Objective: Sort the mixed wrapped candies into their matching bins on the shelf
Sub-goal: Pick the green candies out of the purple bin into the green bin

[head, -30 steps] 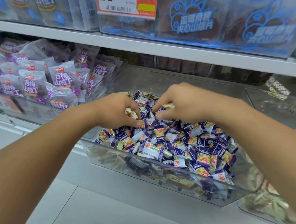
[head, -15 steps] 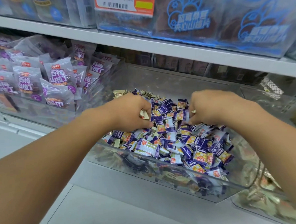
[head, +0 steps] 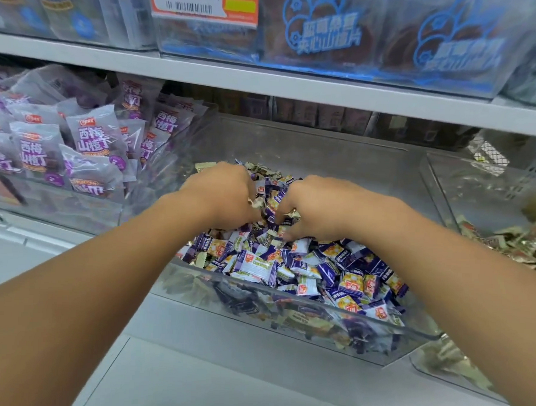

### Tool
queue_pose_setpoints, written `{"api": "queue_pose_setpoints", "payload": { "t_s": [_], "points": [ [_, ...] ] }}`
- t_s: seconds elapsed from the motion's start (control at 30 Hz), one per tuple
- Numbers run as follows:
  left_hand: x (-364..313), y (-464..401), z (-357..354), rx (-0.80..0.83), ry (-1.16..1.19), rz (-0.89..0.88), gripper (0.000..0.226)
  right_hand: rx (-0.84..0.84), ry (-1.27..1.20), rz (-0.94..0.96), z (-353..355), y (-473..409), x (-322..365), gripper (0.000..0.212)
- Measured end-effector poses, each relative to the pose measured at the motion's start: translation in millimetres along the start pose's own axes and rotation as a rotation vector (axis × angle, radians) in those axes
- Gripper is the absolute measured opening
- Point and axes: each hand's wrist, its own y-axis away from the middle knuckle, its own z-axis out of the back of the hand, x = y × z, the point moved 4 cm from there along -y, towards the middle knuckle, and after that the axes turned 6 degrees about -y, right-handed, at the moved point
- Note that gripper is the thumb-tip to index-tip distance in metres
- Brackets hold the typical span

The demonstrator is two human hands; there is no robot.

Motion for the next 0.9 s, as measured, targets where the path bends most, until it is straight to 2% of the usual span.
{"api": "queue_pose_setpoints", "payload": {
  "t_s": [0.13, 0.27, 0.33, 0.4, 0.57, 0.7, 0.77, 0.9],
  "points": [
    [17.4, 8.8, 2.2, 0.022, 0.184, 0.020, 0.034, 0.004, 0.008, -0.118, 8.3, 4.6, -10.2, 0.021],
    [24.6, 19.7, 5.4, 0.012, 0.288, 0.065, 0.040, 0.042, 0.135, -0.250, 23.9, 12.8, -17.6, 0.027],
    [28.7, 22.0, 9.7, -0.004, 0.322, 0.094, 0.039, -0.045, 0.109, -0.188, 26.4, 11.2, -8.5, 0.020],
    [32.6, 24.5, 13.6, -0.033, 0.325, 0.107, 0.038, -0.112, -0.008, -0.099, 21.8, 5.7, 8.0, 0.023],
    [32.6, 33.3, 15.8, -0.043, 0.325, 0.062, 0.032, 0.123, -0.132, -0.120, -7.2, -12.5, 17.5, 0.046],
    [32.4, 36.1, 22.0, -0.098, 0.322, 0.046, 0.024, 0.180, -0.174, -0.107, -14.5, -14.8, 18.0, 0.034],
    [32.5, 37.2, 22.9, -0.112, 0.325, 0.035, 0.021, 0.115, -0.178, -0.065, -5.2, -10.7, 18.8, 0.029],
    [31.0, 37.2, 24.1, -0.126, 0.341, -0.005, 0.021, -0.206, -0.301, -0.014, 27.2, 14.6, 3.9, 0.018]
  ]
}}
